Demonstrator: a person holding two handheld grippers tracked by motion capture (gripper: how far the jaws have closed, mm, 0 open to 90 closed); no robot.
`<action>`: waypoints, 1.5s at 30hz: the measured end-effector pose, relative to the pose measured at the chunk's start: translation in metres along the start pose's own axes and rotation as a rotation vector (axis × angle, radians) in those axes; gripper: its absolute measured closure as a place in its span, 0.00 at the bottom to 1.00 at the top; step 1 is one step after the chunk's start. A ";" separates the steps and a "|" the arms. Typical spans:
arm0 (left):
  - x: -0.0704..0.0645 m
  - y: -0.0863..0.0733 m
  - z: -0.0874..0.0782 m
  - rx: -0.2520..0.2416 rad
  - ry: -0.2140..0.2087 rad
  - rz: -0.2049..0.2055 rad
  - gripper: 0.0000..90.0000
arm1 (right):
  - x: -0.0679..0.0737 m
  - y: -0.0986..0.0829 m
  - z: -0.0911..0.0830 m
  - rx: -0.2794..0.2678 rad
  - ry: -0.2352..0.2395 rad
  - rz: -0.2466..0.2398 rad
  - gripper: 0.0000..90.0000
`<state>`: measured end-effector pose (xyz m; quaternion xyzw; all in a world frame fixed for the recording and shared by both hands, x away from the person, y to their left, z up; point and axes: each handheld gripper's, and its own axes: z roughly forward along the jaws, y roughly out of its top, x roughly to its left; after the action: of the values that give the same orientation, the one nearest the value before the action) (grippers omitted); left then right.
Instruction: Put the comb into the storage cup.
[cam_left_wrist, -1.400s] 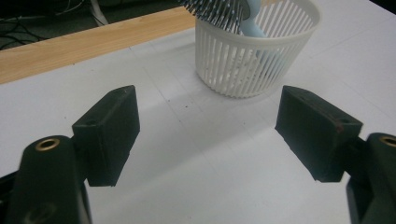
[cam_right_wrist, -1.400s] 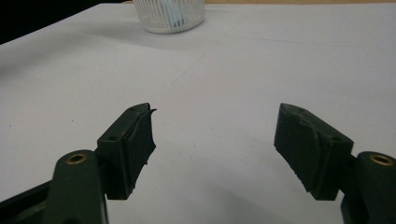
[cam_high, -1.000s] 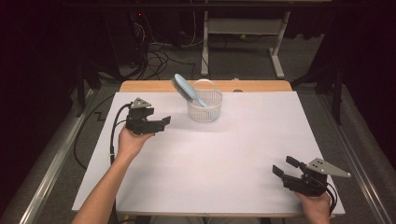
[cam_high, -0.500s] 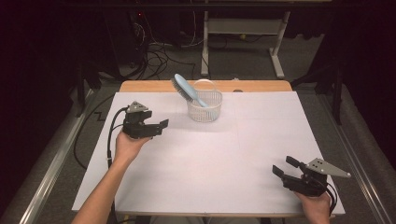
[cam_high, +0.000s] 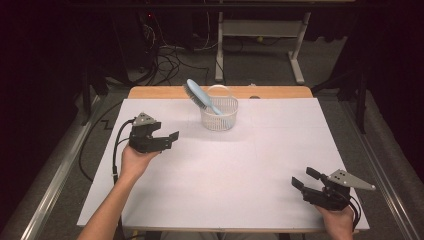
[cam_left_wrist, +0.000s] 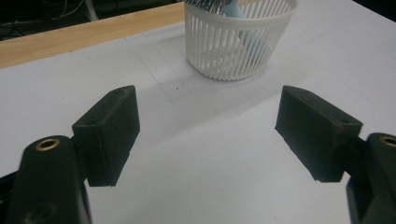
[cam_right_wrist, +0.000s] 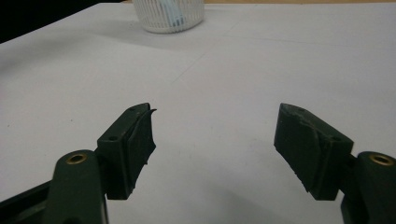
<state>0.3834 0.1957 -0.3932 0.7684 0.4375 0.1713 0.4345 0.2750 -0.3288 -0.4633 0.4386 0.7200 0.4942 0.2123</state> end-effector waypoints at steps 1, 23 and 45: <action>0.000 -0.001 -0.001 -0.001 0.000 0.000 0.23 | 0.000 0.000 0.000 0.000 0.001 0.000 0.32; -0.002 -0.013 -0.018 -0.036 -0.010 -0.011 0.23 | 0.000 0.000 0.000 0.001 0.000 0.007 0.32; -0.002 -0.028 -0.032 -0.056 -0.018 -0.018 0.23 | 0.000 0.000 0.000 0.001 -0.001 0.004 0.32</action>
<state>0.3466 0.2172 -0.3978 0.7533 0.4355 0.1726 0.4615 0.2750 -0.3288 -0.4636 0.4403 0.7191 0.4943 0.2114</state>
